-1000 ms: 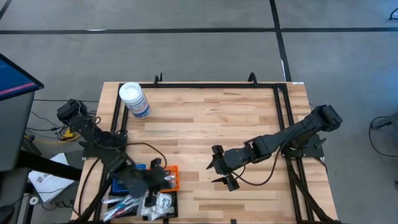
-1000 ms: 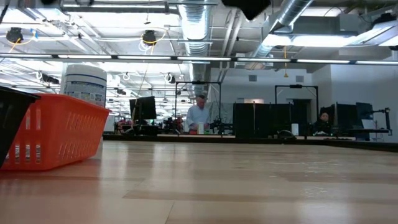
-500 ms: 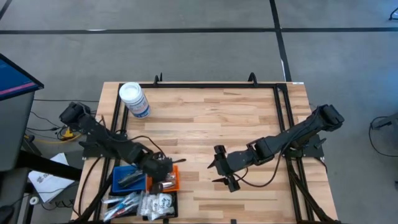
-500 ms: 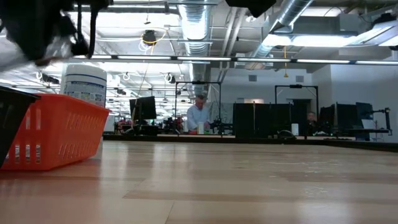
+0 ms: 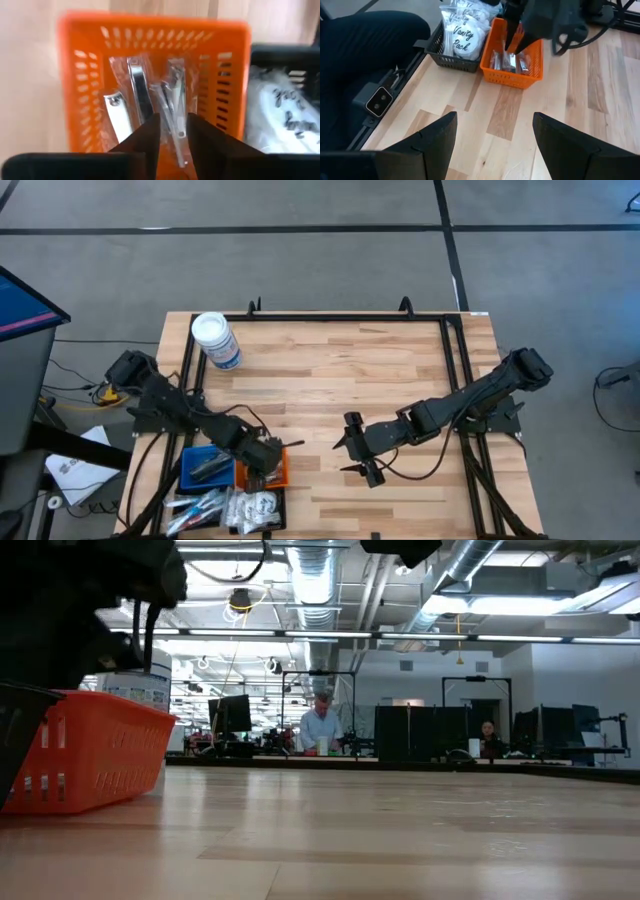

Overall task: Pick & Place Travel size toiletries
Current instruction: Put the nail cutter into the orange basket, then return to Home Position

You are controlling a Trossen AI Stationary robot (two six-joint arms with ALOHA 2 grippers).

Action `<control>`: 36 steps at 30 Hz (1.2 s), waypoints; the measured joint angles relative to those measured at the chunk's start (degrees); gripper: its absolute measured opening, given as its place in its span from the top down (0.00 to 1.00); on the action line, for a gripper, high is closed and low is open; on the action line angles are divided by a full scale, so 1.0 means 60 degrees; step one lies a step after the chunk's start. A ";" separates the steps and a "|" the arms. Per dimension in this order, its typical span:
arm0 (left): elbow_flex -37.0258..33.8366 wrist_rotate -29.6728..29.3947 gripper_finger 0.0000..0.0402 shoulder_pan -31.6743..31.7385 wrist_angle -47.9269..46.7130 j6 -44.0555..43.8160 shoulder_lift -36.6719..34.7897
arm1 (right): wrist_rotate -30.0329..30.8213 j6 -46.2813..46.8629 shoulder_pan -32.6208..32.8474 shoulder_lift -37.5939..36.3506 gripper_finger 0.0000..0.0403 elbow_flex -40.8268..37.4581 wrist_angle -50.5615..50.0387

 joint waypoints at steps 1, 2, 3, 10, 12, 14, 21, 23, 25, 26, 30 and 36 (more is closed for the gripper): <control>-0.0001 -0.0055 0.77 0.0008 -0.0009 0.0002 -0.0132 | 0.0000 0.0000 0.0000 0.0000 0.37 0.0000 0.0000; -0.0001 -0.0089 0.76 0.0011 -0.0009 0.0002 -0.0326 | 0.0000 0.0000 0.0000 0.0000 0.37 0.0000 0.0000; -0.0001 -0.0192 0.74 0.0015 -0.0005 0.0002 -0.0526 | 0.0000 -0.0004 -0.0003 0.0000 0.37 0.0000 0.0003; -0.0001 -0.1704 0.71 -0.0105 0.0046 -0.0216 -0.2484 | 0.0904 -0.0048 0.0138 -0.0323 0.37 -0.0004 -0.0450; -0.0001 -0.2707 0.72 -0.0321 0.0230 -0.0131 -0.2993 | 0.2006 0.0278 0.0342 -0.0585 0.37 -0.0020 -0.0477; -0.0001 -0.3615 0.73 -0.0620 0.0567 0.0138 -0.3385 | 0.3100 0.0683 0.0681 -0.1078 0.37 -0.0472 -0.0563; -0.0001 -0.5618 0.74 -0.1512 0.2273 0.1653 -0.3770 | 0.3383 0.1090 0.1404 -0.3600 0.37 -0.3588 0.2020; 0.0002 -0.5777 0.74 -0.1544 0.2915 0.2063 -0.3674 | 0.3022 0.1074 0.1406 -0.4368 0.37 -0.4604 0.2833; 0.0002 -0.5838 0.74 -0.1541 0.3392 0.2397 -0.3517 | 0.2924 0.1151 0.1337 -0.5097 0.37 -0.5488 0.3489; 0.0002 -0.5846 0.74 -0.1541 0.3678 0.2570 -0.3408 | 0.2919 0.1155 0.1292 -0.5457 0.37 -0.5903 0.3740; 0.0002 -0.5856 0.74 -0.1410 0.4536 0.3261 -0.2885 | 0.2733 0.0953 0.1135 -0.6787 0.37 -0.7249 0.4352; 0.0002 -0.5838 0.74 -0.1030 0.5095 0.3549 -0.2062 | 0.2677 0.0611 0.0668 -0.8519 0.37 -0.8541 0.4558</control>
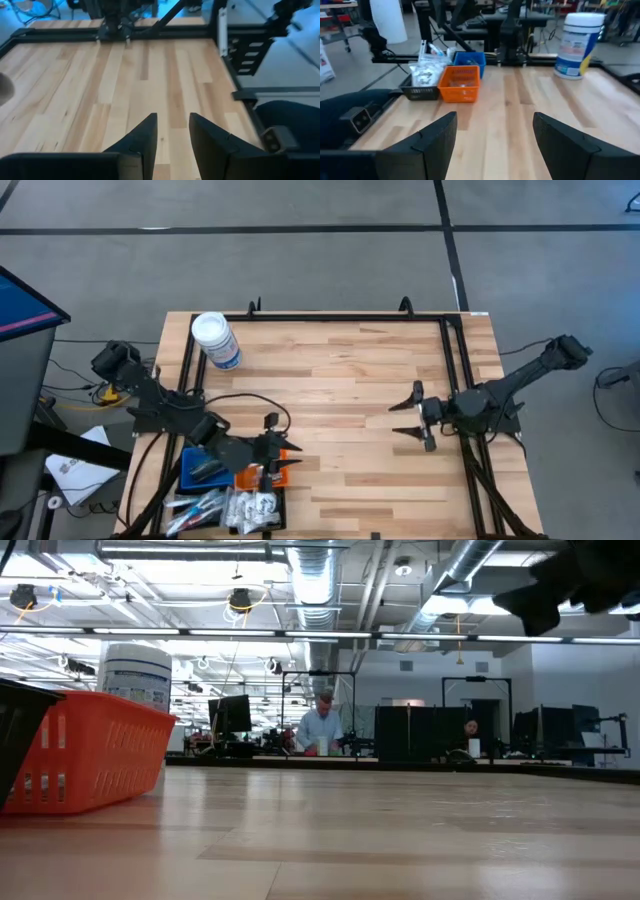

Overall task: Pick & Place Travel size toiletries
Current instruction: Return to Home Position

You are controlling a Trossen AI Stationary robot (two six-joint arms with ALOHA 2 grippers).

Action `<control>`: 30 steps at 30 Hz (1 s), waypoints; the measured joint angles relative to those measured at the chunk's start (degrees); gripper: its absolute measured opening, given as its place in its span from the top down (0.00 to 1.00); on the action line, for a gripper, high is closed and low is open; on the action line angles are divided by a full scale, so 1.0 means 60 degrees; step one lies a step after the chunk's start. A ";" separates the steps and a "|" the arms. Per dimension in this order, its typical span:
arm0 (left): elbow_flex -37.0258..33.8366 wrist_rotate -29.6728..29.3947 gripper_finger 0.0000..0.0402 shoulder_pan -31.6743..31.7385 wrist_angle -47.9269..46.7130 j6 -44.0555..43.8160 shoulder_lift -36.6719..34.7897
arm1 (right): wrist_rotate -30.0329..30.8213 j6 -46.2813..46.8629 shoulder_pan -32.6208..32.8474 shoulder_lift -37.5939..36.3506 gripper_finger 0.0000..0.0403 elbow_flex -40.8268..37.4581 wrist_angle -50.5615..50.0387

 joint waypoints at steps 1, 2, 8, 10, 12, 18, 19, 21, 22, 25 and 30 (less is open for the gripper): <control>0.0000 -0.0004 0.74 0.0092 0.0007 -0.0002 0.0118 | 0.0000 -0.0134 -0.0119 -0.0269 0.37 -0.0211 0.0052; 0.0000 -0.0004 0.74 0.0183 0.0018 -0.0007 0.0235 | -0.0011 -0.0258 -0.0259 -0.0517 0.37 -0.0433 0.0144; -0.0004 0.0052 0.74 0.0428 0.0125 -0.0023 0.0563 | -0.0490 -0.0531 -0.1275 -0.1973 0.37 -0.1444 0.0317; -0.0004 0.0116 0.74 0.0462 0.0216 -0.0019 0.0563 | -0.1095 -0.0702 -0.1626 -0.2528 0.37 -0.1673 0.0206; -0.0004 0.0178 0.74 0.0466 0.0218 -0.0009 0.0523 | -0.1524 -0.0791 -0.2030 -0.3051 0.37 -0.1873 0.0254; -0.0004 0.0178 0.74 0.0488 0.0273 0.0051 0.0494 | -0.2197 -0.0895 -0.3309 -0.4413 0.37 -0.2198 -0.0807; -0.0004 0.0178 0.74 0.0488 0.0284 0.0035 0.0494 | -0.2197 -0.0898 -0.3502 -0.4581 0.37 -0.2198 -0.1115; -0.0004 0.0178 0.74 0.0488 0.0280 -0.0150 0.0494 | -0.2191 -0.0903 -0.3920 -0.4916 0.37 -0.2198 -0.1679; -0.0004 0.0178 0.73 0.0488 0.0342 -0.0338 0.0494 | -0.2177 -0.0897 -0.4149 -0.5059 0.37 -0.2198 -0.1843; -0.0004 0.0178 0.73 0.0488 0.0765 -0.1318 0.0494 | -0.2189 -0.0789 -0.4795 -0.5309 0.37 -0.2202 -0.2042; -0.0004 -0.0517 0.73 0.0491 0.1084 -0.2331 0.0490 | -0.2208 0.0172 -0.5391 -0.5249 0.37 -0.2206 -0.2048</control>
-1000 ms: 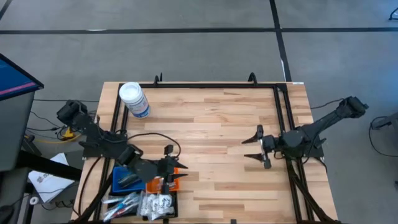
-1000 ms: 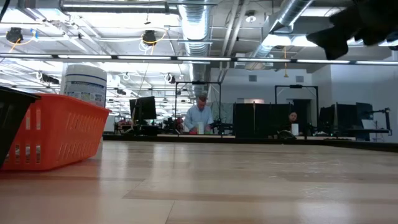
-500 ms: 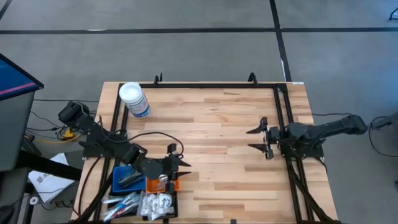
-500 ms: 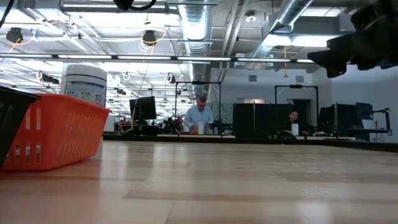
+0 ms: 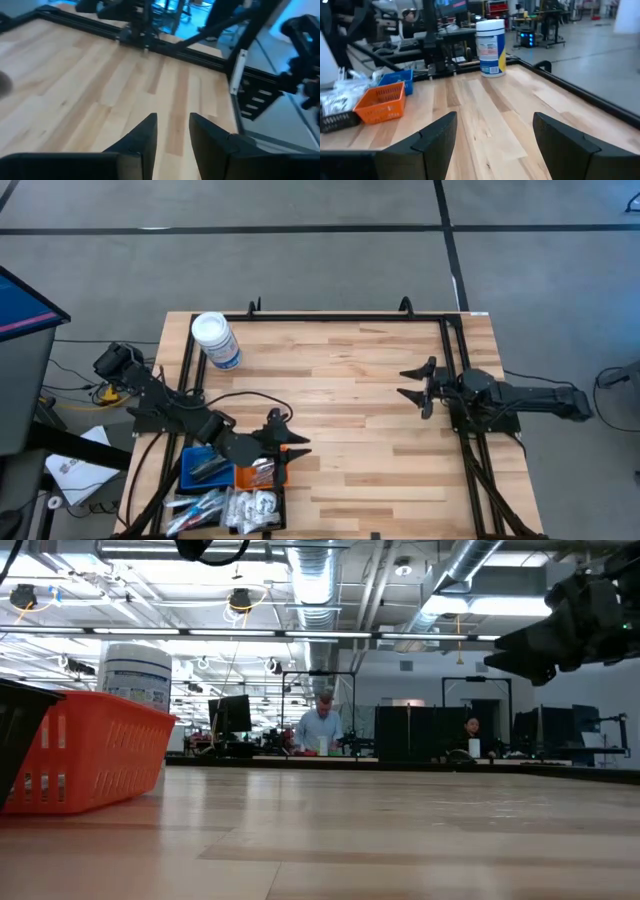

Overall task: Pick & Place Travel size toiletries
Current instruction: Return to Home Position

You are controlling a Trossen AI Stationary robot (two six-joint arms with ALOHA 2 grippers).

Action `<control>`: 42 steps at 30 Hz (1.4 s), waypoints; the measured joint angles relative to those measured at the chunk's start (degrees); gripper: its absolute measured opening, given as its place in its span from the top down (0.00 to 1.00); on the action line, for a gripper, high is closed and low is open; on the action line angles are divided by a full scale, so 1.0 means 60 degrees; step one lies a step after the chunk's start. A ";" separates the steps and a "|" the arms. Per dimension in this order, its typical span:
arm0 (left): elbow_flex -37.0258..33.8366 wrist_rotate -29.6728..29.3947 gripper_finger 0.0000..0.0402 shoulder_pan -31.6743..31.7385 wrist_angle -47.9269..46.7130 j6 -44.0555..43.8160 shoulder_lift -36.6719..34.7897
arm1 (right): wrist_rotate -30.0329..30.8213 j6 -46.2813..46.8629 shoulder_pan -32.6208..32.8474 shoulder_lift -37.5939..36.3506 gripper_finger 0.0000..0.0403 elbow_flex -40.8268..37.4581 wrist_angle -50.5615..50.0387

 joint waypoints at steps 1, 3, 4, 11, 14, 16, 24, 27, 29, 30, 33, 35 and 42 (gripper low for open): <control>0.0000 -0.0121 0.74 0.0043 -0.0021 -0.0031 0.0000 | 0.0000 0.0164 -0.0069 0.0014 0.37 0.0000 0.0006; 0.0000 -0.0149 0.74 0.0148 -0.0101 0.0082 -0.0119 | -0.0003 0.0361 -0.0179 0.0020 0.37 0.0000 0.0000; -0.0007 -0.0134 0.74 0.0157 -0.0121 0.0362 -0.0257 | -0.0001 0.0436 -0.0210 0.0020 0.37 0.0000 0.0002; -0.0662 0.0385 0.76 0.0175 0.0014 0.3001 -0.2010 | -0.0003 0.0473 -0.0246 0.0020 0.37 -0.0004 0.0004; -0.1578 0.1448 0.75 0.0392 0.0175 0.3378 -0.3206 | -0.0003 0.0473 -0.0246 0.0020 0.37 -0.0004 0.0004; -0.2387 0.2004 0.75 0.0574 0.0702 0.3376 -0.4045 | -0.0003 0.0473 -0.0246 0.0020 0.37 -0.0004 0.0004; -0.5874 0.2325 0.75 0.1064 0.2976 0.3480 -0.7274 | -0.0003 0.0473 -0.0246 0.0024 0.37 -0.0007 0.0006; -0.6946 0.2739 0.75 0.1184 0.3677 0.3521 -0.8328 | -0.0003 0.0473 -0.0243 0.0024 0.37 -0.0007 0.0005; -0.7435 0.3145 0.75 0.1284 0.3900 0.3553 -0.8954 | -0.0003 0.0473 -0.0243 0.0024 0.37 -0.0011 0.0007; -0.7648 0.3311 0.75 0.1332 0.3914 0.3553 -0.9266 | -0.0003 0.0473 -0.0243 0.0024 0.37 -0.0011 0.0004; -0.8222 0.3582 0.75 0.1482 0.3912 0.3553 -1.0073 | -0.0003 0.0473 -0.0243 0.0024 0.37 -0.0011 0.0007; -0.8580 0.3612 0.75 0.1516 0.3906 0.3553 -1.0519 | -0.0003 0.0473 -0.0243 0.0020 0.37 -0.0011 0.0007; -0.9165 0.3524 0.75 0.1512 0.2379 0.3358 -1.1209 | -0.0003 0.0473 -0.0239 0.0024 0.37 -0.0011 0.0006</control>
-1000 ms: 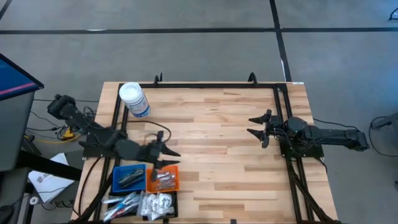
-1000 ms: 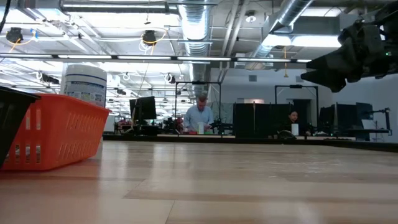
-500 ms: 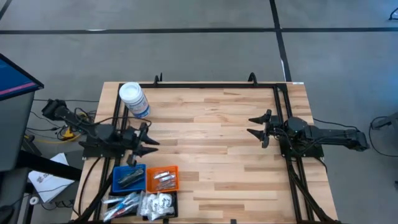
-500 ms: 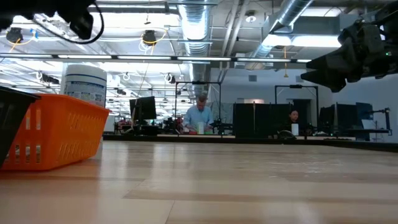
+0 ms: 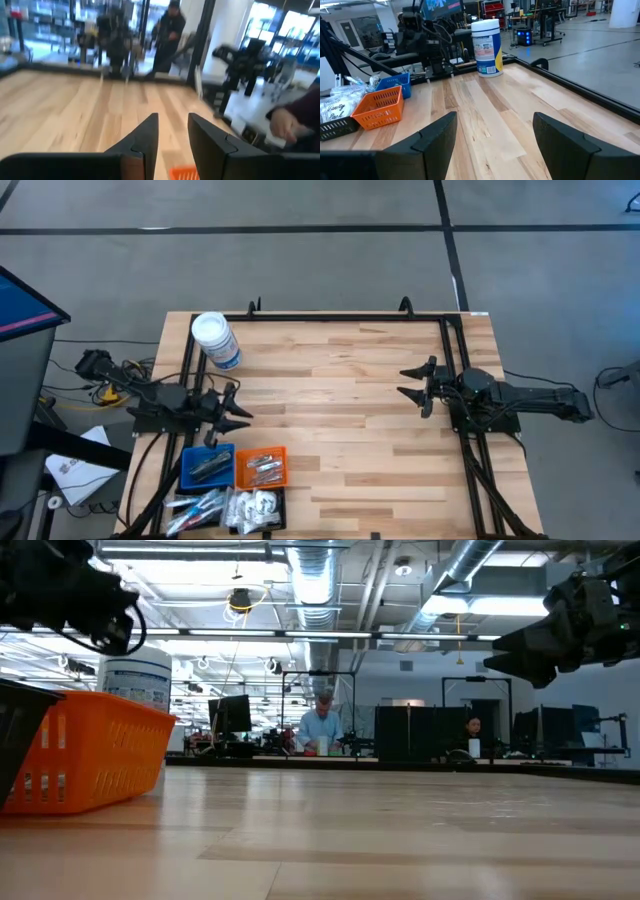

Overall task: Pick & Place Travel size toiletries
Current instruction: Return to Home Position

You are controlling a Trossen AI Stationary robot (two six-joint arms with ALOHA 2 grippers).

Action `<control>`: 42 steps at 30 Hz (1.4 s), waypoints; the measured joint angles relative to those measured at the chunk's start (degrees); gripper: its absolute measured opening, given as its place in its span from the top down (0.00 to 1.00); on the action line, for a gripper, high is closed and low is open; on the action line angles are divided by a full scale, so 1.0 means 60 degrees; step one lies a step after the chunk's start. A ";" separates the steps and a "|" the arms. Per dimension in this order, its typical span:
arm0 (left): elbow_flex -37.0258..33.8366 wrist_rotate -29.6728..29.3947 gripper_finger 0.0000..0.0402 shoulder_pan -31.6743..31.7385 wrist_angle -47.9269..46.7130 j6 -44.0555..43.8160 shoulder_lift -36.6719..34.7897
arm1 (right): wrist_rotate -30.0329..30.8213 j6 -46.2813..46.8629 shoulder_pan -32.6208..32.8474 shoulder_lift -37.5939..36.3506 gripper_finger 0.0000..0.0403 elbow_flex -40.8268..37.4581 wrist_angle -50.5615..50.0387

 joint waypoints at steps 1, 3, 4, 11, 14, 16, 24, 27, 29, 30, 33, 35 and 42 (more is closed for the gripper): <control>0.0000 -0.0009 0.75 0.0000 -0.0261 -0.0073 0.0000 | 0.0000 0.0000 0.0000 0.0000 0.37 0.0000 0.0000; 0.0000 -0.0011 0.75 0.0000 -0.0595 -0.0216 -0.0004 | 0.0000 0.0000 0.0000 0.0000 0.37 -0.0003 -0.0001; 0.0000 -0.0014 0.75 0.0000 -0.0791 -0.0240 -0.0004 | 0.0000 0.0000 0.0000 0.0000 0.37 -0.0003 0.0002; 0.0005 -0.0922 0.75 0.0065 -0.2028 -0.0488 0.0413 | 0.0000 0.0000 0.0000 0.0000 0.37 -0.0004 0.0003; 0.0007 -0.0921 0.75 0.0185 -0.2033 -0.0279 0.1036 | 0.0000 0.0000 0.0000 0.0000 0.37 -0.0007 0.0001; 0.0007 -0.0922 0.75 0.0324 -0.2039 -0.0600 0.1484 | 0.0000 0.0000 0.0000 0.0000 0.37 -0.0007 -0.0002; 0.0000 0.0871 0.75 0.1289 -0.0868 -0.0434 0.2084 | 0.0000 0.0000 0.0000 0.0000 0.37 -0.0007 -0.0002; 0.0000 0.2218 0.75 0.2020 -0.0476 0.0102 0.1968 | 0.0000 0.0000 0.0000 0.0000 0.37 -0.0007 -0.0002; 0.0000 0.2774 0.75 0.2580 -0.0524 0.0188 0.1903 | 0.0000 0.0000 0.0000 0.0000 0.37 -0.0007 -0.0005; 0.0000 0.3017 0.75 0.2854 -0.0580 0.0191 0.1905 | 0.0000 0.0000 0.0000 0.0000 0.37 -0.0007 -0.0002; 0.0000 0.3702 0.75 0.3563 -0.0808 0.0192 0.1912 | 0.0000 0.0000 0.0000 0.0000 0.37 -0.0007 -0.0002; 0.0000 0.4320 0.75 0.3950 -0.0824 0.0260 0.1891 | 0.0000 0.0000 -0.0002 0.0000 0.37 -0.0007 -0.0003; 0.0000 0.6043 0.75 0.5133 -0.0823 0.0525 0.1032 | 0.0000 0.0000 -0.0004 0.0000 0.37 -0.0007 -0.0006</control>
